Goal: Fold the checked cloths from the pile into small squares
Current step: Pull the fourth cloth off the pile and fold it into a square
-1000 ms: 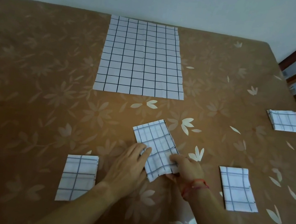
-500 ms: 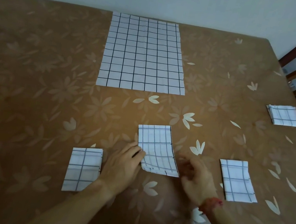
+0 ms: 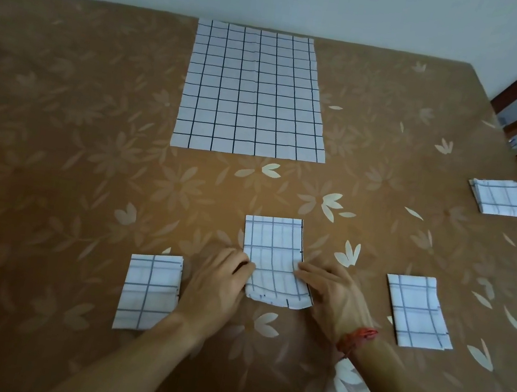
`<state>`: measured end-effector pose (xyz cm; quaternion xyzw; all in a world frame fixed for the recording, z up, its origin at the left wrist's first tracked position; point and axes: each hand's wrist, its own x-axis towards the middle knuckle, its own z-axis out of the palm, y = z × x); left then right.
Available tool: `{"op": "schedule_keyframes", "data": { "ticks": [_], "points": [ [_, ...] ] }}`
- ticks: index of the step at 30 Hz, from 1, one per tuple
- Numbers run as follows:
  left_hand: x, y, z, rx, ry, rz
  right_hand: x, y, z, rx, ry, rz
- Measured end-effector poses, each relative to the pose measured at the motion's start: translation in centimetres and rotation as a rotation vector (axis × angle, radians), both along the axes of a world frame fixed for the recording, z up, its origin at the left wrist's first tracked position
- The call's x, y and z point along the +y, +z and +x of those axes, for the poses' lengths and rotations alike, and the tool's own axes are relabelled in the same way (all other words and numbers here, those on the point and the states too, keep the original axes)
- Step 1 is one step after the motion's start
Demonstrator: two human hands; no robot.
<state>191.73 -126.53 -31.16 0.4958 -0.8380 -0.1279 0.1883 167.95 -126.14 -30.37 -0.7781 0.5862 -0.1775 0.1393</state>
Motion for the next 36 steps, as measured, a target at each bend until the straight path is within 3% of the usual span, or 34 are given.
{"op": "schedule_keyframes", "data": {
  "ticks": [8, 15, 21, 32, 36],
  "points": [
    [-0.2, -0.6, 0.0, 0.057, 0.086, 0.023, 0.1, 0.6, 0.6, -0.101, -0.054, 0.077],
    [-0.9, -0.1, -0.5, 0.134, 0.202, 0.113, -1.1, 0.6, 1.1, -0.093, -0.245, 0.186],
    [-2.0, 0.3, -1.1, 0.103, 0.326, 0.136, -2.6, 0.8, 1.9, -0.202, -0.42, 0.32],
    [-4.3, -0.3, -1.1, 0.077, 0.317, 0.22, -5.0, 0.1, 2.2, -0.199, -0.515, 0.377],
    [-4.8, -0.1, -1.4, -0.033, 0.235, 0.079, -5.5, 0.0, 2.3, -0.171, -0.51, 0.356]
  ]
}}
